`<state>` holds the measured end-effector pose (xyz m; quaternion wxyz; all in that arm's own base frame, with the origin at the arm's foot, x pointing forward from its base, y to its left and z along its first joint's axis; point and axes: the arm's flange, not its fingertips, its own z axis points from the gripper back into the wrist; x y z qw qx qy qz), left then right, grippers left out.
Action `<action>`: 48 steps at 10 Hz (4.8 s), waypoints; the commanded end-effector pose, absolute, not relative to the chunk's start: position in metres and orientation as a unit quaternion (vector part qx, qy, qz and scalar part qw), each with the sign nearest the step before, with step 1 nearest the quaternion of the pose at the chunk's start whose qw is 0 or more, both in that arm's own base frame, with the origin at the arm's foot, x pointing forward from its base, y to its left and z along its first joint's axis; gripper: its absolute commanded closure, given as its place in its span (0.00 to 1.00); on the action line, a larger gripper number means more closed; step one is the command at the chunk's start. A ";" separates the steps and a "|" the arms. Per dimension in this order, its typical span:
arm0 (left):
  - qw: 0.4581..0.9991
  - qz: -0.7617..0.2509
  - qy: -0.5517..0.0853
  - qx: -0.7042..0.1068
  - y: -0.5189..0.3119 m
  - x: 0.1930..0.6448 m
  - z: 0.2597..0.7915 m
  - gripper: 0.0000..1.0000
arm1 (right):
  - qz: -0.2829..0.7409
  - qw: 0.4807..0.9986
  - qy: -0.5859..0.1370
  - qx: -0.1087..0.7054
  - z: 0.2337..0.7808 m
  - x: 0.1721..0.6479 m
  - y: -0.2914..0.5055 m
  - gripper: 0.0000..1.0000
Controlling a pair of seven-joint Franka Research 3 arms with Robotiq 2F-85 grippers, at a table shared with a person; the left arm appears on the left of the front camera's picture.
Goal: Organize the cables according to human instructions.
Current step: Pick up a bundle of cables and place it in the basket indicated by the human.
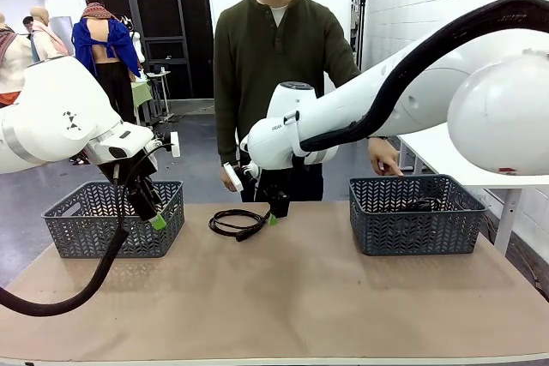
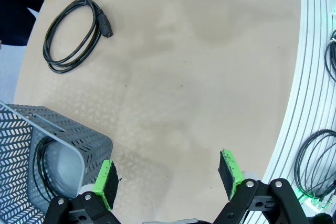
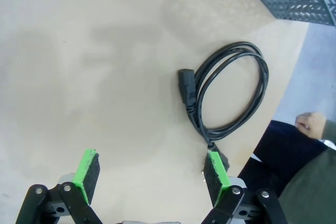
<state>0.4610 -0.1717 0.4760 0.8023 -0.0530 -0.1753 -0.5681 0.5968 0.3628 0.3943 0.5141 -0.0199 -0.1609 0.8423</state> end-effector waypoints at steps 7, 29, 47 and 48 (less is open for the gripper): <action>0.803 -0.567 -0.175 -0.051 -0.171 0.461 0.477 0.00 | 0.872 0.477 -0.111 -0.014 0.354 0.637 0.398 0.00; 0.803 -0.567 -0.175 -0.051 -0.171 0.461 0.477 0.00 | 0.856 0.514 -0.052 -0.024 0.305 0.690 0.421 0.00; 0.803 -0.567 -0.175 -0.051 -0.171 0.461 0.477 0.00 | 0.857 0.515 -0.013 0.004 0.314 0.687 0.423 1.00; 0.803 -0.567 -0.175 -0.051 -0.171 0.461 0.477 0.00 | 0.857 0.515 -0.012 0.006 0.317 0.686 0.423 1.00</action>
